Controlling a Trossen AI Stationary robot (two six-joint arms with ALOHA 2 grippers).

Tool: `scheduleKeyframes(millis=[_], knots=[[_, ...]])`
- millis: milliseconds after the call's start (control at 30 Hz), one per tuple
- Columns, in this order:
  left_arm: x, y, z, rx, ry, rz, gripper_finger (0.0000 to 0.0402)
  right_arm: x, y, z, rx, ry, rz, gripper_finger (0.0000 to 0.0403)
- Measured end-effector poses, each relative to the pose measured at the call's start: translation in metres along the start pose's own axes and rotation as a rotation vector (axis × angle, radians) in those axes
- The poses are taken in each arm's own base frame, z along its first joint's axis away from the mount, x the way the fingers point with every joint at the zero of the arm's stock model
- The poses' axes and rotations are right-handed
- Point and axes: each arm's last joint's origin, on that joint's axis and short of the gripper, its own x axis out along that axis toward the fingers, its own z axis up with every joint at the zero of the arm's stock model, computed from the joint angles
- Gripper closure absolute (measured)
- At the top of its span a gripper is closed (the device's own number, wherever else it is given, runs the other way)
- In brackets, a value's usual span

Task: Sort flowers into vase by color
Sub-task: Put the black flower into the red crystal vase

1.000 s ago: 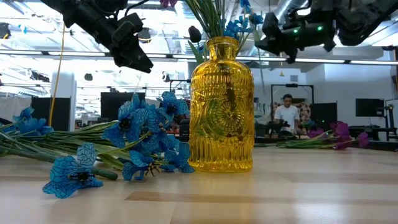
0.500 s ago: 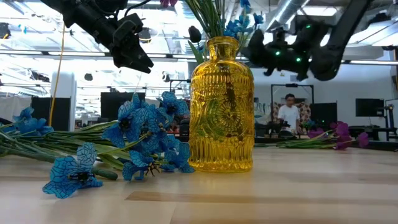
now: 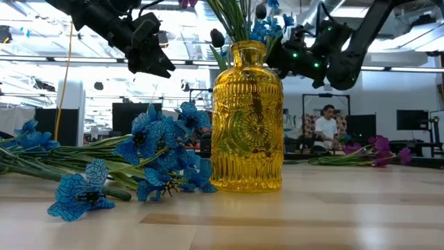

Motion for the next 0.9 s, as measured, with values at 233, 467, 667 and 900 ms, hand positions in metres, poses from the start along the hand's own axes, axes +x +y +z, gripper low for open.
scheduleKeyframes(millis=[233, 467, 667, 900], knots=[[0.0, 0.0, 0.0, 0.0, 0.0, 0.004, 0.0161, 0.005, 0.011, 0.002, 0.014, -0.011, 0.057, 0.0363], [0.0, 0.0, 0.0, 0.001, 0.001, 0.004, 0.0161, 0.013, 0.027, 0.004, -0.035, -0.037, 0.106, 0.0363], [0.0, 0.0, 0.0, 0.001, 0.001, 0.004, 0.0161, 0.014, 0.029, -0.001, -0.036, -0.005, 0.106, 0.0363], [0.0, 0.0, 0.0, 0.001, 0.002, 0.004, 0.0161, 0.014, 0.028, -0.005, -0.034, 0.034, 0.097, 0.0363]])
